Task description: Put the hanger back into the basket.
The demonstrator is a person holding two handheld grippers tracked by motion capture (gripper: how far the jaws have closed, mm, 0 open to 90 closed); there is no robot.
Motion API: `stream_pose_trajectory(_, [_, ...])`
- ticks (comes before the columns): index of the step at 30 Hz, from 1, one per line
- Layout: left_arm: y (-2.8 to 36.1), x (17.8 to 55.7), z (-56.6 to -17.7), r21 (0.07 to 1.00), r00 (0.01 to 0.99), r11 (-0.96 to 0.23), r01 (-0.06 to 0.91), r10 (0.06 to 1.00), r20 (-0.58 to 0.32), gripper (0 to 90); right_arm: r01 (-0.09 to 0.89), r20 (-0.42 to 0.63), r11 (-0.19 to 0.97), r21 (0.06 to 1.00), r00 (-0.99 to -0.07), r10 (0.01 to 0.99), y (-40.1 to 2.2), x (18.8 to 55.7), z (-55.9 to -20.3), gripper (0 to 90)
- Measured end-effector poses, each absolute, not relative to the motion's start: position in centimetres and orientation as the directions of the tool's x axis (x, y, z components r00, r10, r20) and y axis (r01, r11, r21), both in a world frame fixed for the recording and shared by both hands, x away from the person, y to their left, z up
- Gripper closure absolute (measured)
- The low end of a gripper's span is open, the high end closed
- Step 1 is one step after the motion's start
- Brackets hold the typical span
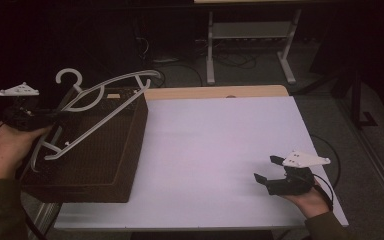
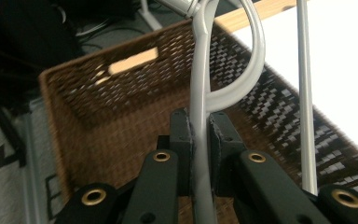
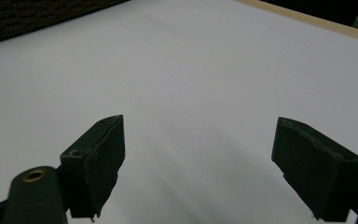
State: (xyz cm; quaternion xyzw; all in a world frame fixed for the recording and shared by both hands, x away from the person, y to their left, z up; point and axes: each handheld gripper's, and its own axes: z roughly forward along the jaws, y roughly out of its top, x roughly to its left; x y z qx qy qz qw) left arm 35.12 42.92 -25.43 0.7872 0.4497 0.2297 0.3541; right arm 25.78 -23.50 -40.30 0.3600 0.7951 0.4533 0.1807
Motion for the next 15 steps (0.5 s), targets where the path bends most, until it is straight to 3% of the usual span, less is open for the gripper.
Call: stream_pose_trajectory(15, [46.5, 34.4, -27.3, 0.707, 0.402, -0.328, 0.627, 0.913, 0.067, 82.2, 0.42, 0.041, 0.332, 0.845, -0.669, 0.742, -23.6, 25.9, -40.4, 16.9])
